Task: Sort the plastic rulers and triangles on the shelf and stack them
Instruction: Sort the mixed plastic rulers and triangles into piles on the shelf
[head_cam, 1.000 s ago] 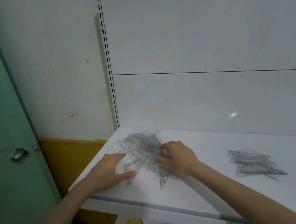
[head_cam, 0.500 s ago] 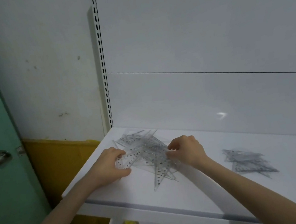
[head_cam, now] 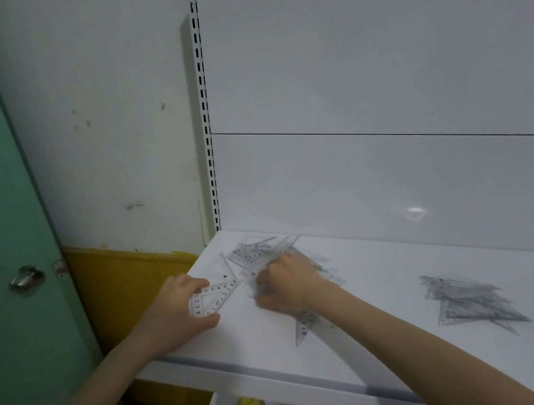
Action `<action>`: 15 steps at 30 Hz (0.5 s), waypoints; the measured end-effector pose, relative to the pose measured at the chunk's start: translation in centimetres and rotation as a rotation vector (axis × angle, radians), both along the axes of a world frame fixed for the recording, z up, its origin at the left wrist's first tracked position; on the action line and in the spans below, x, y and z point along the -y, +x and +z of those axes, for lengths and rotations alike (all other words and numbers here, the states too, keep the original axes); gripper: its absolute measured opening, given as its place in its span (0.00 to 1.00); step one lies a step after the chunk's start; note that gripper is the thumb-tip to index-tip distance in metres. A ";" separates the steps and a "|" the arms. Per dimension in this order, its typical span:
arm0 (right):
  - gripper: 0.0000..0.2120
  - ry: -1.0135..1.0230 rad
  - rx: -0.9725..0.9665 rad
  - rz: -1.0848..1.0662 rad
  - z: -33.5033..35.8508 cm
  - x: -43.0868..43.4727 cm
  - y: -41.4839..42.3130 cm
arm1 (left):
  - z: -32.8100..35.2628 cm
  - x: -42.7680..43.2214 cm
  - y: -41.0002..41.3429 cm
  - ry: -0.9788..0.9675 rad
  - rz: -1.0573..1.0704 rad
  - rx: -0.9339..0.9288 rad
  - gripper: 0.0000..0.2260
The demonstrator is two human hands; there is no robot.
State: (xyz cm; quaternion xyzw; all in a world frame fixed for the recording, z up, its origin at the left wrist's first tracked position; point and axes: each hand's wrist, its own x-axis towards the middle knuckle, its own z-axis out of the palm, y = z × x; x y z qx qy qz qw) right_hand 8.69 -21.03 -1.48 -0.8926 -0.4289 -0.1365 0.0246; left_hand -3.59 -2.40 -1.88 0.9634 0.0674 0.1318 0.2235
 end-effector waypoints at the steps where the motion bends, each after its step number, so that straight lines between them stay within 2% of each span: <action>1: 0.10 0.026 0.056 0.030 -0.3 0.0 -0.3 | 0.0 -0.2 -0.2 0.004 0.004 -0.005 0.27; 2: 0.09 0.031 0.138 0.078 -0.6 0.1 -0.6 | 0.0 -0.3 -0.5 0.006 0.007 -0.005 0.27; 5: 0.18 -0.002 0.329 0.176 -0.8 0.5 -1.6 | 0.1 -0.6 -0.8 0.009 -0.001 0.018 0.27; 8: 0.17 -0.001 0.457 0.276 -1.2 1.2 -2.3 | 0.3 -0.5 -0.6 -0.004 -0.033 0.049 0.27; 11: 0.26 0.070 0.574 0.329 -1.6 2.2 -2.8 | 0.4 0.3 -0.2 -0.044 -0.054 0.088 0.28; 12: 0.26 0.101 0.585 0.338 -1.6 2.6 -2.9 | 0.5 0.7 0.0 -0.060 -0.058 0.092 0.28; 15: 0.15 0.189 0.557 0.355 -1.3 3.8 -3.2 | 0.7 1.5 0.4 -0.104 -0.088 0.107 0.28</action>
